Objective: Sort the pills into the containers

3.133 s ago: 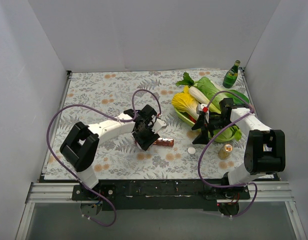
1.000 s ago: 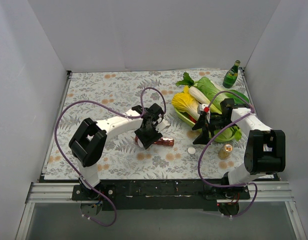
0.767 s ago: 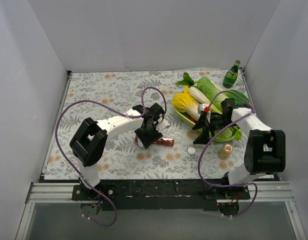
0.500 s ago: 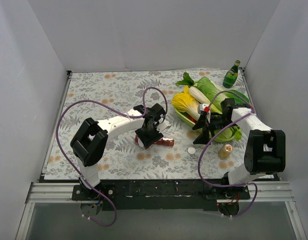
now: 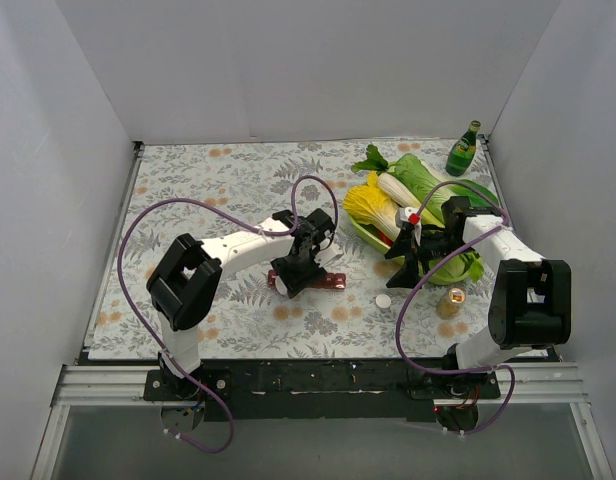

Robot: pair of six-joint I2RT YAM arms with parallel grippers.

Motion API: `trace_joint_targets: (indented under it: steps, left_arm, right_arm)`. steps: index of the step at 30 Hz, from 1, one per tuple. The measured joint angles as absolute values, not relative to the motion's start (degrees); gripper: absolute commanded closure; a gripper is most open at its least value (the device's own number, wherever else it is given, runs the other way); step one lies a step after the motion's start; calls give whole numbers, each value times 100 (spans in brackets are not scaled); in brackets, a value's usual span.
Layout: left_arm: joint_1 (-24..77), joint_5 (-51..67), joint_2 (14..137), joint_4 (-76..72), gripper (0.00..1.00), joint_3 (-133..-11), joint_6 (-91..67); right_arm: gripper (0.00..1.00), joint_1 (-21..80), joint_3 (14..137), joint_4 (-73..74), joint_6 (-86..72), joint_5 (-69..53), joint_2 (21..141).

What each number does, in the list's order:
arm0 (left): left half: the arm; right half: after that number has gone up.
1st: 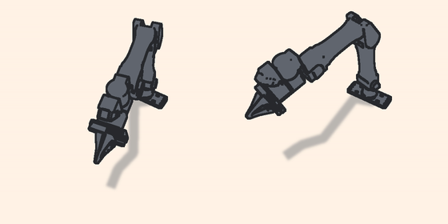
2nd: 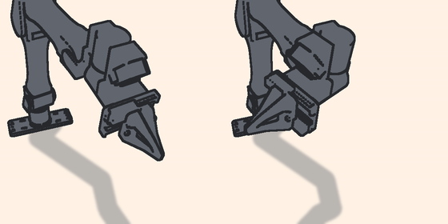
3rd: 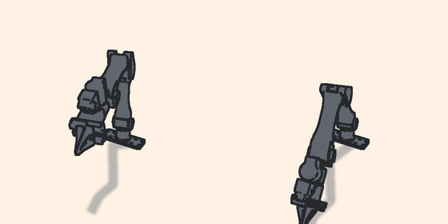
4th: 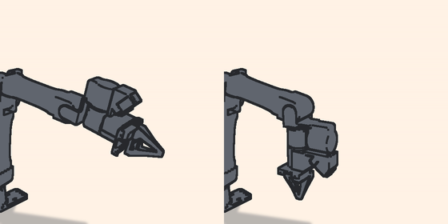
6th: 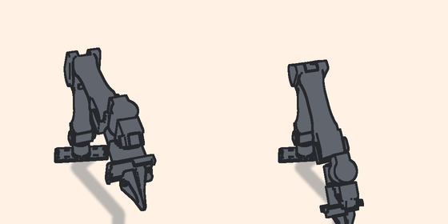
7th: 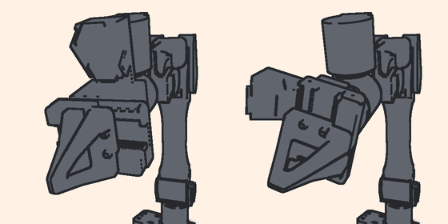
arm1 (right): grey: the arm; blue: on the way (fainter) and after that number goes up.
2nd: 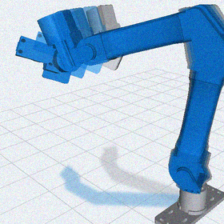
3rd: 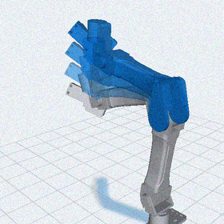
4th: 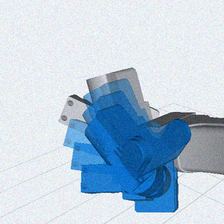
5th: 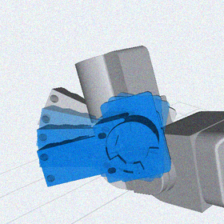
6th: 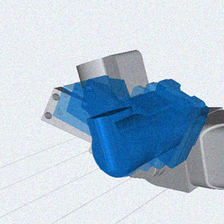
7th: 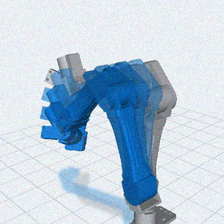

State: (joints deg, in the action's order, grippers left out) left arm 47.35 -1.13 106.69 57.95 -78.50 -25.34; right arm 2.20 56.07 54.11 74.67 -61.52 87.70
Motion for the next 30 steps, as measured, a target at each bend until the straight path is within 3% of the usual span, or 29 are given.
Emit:
trace_joint_targets:
  steps: [30]
  left_arm:
    - [4781, -242, 10514, 5470, 100, -7631, -2683]
  right_arm:
    - [2, 189, 5616, 5537, 7546, -6171, 8770]
